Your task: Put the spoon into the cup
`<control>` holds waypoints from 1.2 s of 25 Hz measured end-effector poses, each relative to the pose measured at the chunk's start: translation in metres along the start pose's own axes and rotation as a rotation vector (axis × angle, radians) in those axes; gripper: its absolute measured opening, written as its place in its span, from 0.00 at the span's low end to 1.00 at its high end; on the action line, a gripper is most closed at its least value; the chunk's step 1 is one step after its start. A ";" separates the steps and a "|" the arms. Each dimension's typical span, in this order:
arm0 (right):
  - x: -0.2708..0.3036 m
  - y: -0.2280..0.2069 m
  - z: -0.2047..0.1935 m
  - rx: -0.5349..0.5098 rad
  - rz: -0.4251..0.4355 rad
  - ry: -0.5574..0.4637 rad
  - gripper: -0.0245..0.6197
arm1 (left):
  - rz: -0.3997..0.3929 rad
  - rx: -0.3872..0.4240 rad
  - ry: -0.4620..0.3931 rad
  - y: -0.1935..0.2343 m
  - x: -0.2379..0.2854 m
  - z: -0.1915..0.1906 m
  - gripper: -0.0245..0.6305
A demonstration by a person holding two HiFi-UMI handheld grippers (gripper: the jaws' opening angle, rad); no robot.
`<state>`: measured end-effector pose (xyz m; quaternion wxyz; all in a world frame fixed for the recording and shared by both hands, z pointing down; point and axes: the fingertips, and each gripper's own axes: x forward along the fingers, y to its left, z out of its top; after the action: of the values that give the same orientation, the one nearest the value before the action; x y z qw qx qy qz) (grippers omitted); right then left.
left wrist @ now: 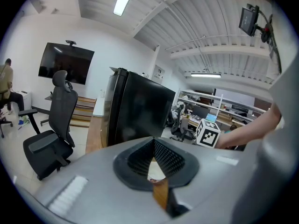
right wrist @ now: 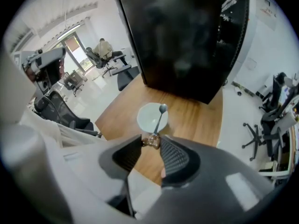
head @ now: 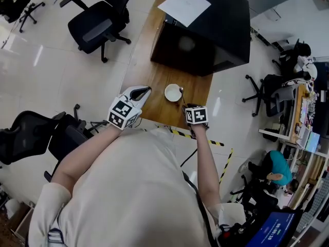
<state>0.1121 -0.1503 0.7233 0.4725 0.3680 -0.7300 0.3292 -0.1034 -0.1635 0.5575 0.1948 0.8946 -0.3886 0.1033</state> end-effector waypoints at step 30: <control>0.081 0.007 -0.010 -0.054 0.115 0.316 0.24 | 0.057 -0.032 -0.001 0.016 -0.006 -0.007 0.04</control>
<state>0.0881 -0.1567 0.8019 0.5717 0.2566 -0.6748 0.3897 -0.1197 -0.1667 0.5660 0.2058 0.8800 -0.4158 0.1021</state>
